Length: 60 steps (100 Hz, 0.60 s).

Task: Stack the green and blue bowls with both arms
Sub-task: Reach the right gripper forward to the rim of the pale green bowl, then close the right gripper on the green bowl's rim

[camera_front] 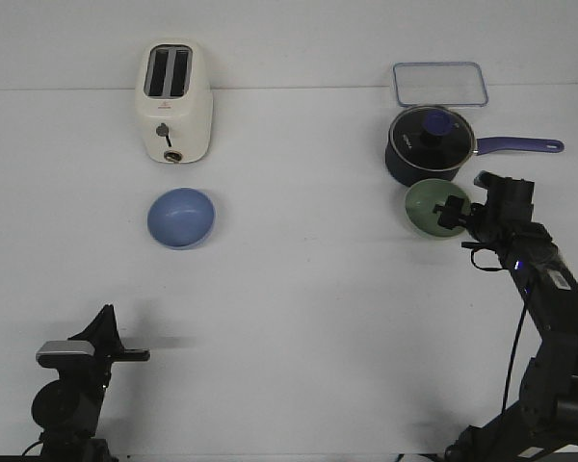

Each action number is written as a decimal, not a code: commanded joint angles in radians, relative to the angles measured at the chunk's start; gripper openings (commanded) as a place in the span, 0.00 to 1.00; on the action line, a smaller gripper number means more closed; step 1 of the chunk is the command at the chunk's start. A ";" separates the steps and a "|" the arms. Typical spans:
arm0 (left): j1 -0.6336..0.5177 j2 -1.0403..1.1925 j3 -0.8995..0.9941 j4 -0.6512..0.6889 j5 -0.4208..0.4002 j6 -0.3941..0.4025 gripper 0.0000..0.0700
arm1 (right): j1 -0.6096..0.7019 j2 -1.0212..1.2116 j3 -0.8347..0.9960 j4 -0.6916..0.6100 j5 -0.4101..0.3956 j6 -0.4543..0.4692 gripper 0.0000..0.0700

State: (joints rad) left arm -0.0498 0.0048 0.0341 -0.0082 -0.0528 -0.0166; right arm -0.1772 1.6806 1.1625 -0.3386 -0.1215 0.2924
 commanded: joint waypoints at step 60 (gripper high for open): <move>0.001 -0.002 -0.020 0.010 0.000 0.005 0.02 | -0.021 -0.065 0.021 -0.070 -0.113 0.042 0.00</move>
State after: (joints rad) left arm -0.0498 0.0048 0.0341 -0.0082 -0.0528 -0.0166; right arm -0.1928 1.6802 1.1645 -0.3870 -0.2123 0.3580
